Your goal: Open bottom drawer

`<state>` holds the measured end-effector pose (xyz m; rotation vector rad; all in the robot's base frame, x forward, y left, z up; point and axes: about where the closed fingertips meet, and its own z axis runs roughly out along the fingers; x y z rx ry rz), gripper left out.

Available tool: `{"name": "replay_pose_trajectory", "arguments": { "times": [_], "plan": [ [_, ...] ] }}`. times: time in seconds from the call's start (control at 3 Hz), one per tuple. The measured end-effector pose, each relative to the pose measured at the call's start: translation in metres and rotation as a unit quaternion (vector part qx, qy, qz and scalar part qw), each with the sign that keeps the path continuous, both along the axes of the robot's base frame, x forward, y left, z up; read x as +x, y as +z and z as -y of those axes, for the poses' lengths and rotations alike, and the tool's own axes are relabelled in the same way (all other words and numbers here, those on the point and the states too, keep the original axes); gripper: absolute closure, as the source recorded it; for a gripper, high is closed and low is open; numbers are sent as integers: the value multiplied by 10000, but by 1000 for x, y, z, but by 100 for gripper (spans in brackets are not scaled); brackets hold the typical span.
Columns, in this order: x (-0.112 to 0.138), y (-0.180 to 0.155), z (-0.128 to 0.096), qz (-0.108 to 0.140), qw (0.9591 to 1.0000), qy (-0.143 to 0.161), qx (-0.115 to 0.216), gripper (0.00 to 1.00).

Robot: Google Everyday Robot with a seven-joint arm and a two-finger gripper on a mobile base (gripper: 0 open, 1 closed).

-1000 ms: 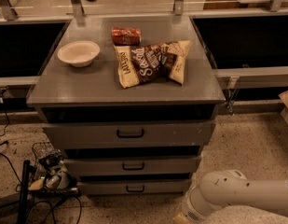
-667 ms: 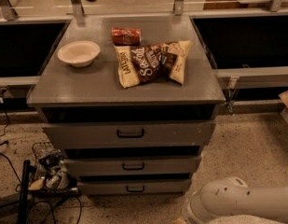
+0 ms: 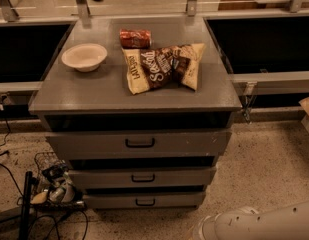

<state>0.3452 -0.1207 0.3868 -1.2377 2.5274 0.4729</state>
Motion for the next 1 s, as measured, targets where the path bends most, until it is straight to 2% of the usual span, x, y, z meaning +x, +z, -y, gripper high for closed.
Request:
{"name": "replay_pose_trajectory", "arguments": {
  "times": [0.33,0.67,1.0],
  "plan": [
    [8,-12,3,196,9992,-323,124,100],
    [36,-2,17,634,9957,-670,-24,100],
    [32,-2,26,891,9918,-710,-573,100]
  ]
}}
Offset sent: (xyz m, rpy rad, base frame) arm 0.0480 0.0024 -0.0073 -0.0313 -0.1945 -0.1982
